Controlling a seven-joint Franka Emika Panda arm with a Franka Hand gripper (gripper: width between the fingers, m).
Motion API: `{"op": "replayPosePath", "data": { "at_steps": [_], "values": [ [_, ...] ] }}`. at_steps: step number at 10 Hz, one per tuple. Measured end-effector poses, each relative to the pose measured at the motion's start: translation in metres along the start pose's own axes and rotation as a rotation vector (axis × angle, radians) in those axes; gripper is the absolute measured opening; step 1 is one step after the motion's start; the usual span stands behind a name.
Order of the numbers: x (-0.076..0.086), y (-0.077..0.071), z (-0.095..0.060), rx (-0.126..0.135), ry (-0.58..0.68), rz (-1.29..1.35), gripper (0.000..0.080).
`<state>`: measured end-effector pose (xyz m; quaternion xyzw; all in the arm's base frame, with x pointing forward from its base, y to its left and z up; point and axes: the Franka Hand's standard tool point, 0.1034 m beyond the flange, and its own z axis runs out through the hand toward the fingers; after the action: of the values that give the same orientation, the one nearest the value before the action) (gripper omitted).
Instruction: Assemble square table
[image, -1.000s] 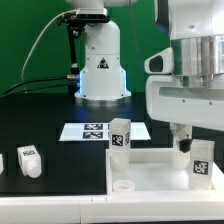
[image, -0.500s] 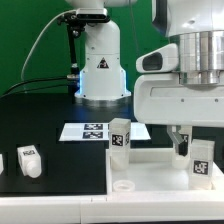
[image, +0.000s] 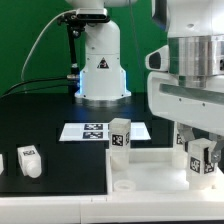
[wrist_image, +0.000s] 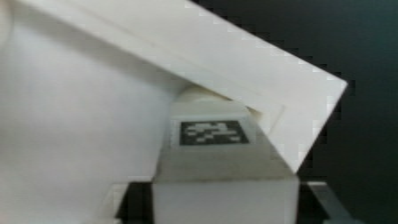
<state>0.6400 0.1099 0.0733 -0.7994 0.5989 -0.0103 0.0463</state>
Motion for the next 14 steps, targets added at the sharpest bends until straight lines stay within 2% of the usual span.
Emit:
{"op": "replayPosePath", "data": {
  "at_steps": [2, 4, 9, 10, 11, 12, 13, 14],
  "values": [
    [0.001, 0.0, 0.001, 0.021, -0.035, 0.355, 0.0288],
    [0.002, 0.001, 0.001, 0.034, -0.05, 0.574, 0.0288],
    [0.003, 0.002, 0.002, 0.032, -0.058, 0.658, 0.0311],
    [0.004, 0.002, 0.001, 0.034, -0.058, 0.651, 0.0488],
    [0.009, 0.001, -0.007, 0.047, -0.057, 0.603, 0.0606],
    [0.02, 0.003, -0.021, 0.067, -0.054, 0.556, 0.0606],
    [0.034, 0.006, -0.032, 0.089, -0.045, 0.546, 0.0642],
    [0.038, 0.007, -0.032, 0.096, -0.039, 0.551, 0.0642]
  ]
}}
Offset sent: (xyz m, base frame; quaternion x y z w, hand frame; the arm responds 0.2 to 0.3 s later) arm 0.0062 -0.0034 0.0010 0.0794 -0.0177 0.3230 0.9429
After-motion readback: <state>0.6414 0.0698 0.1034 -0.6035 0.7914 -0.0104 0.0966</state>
